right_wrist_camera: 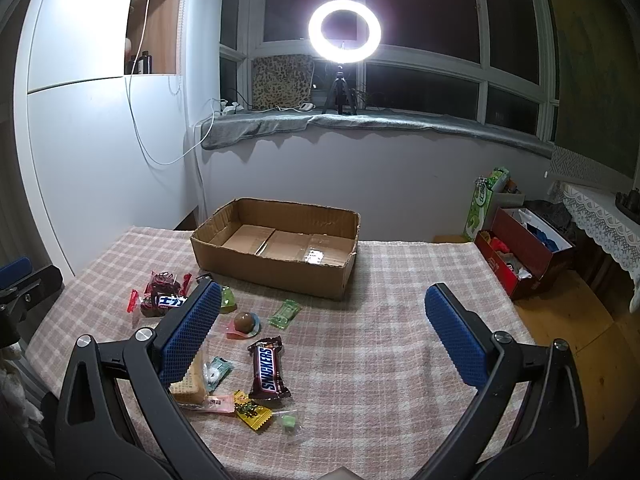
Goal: Organize snacks
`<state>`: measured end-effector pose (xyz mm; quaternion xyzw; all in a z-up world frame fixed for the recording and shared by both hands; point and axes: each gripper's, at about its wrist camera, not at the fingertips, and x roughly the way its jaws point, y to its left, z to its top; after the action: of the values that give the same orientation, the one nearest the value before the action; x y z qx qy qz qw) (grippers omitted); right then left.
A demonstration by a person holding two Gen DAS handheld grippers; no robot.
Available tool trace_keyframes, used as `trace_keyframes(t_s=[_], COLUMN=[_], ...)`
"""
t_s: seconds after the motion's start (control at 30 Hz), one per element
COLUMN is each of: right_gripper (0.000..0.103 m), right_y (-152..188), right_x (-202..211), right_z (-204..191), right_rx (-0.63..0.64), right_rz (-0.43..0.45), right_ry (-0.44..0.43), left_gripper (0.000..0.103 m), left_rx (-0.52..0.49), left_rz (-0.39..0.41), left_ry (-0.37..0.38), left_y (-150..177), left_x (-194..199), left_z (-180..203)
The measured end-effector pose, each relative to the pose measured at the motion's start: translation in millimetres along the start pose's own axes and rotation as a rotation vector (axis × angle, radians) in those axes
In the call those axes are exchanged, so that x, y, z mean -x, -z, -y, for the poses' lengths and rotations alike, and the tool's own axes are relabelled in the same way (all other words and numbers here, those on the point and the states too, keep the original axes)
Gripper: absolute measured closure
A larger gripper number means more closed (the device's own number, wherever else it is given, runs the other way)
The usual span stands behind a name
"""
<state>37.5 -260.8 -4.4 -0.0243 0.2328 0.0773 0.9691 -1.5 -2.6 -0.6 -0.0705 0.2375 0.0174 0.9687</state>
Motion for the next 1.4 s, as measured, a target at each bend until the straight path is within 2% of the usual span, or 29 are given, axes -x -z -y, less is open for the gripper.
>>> trace_keyframes(t_s=[1.4], right_gripper=[0.0], right_y=[2.8], right_x=[-3.1], right_z=[-0.2], right_rx=[0.0], right_rz=[-0.014], right_ry=[-0.002], left_gripper=[0.001], left_rx=[0.002], left_rz=[-0.007], left_ry=[0.008], left_y=[2.1], left_x=[0.6], left_z=[4.5])
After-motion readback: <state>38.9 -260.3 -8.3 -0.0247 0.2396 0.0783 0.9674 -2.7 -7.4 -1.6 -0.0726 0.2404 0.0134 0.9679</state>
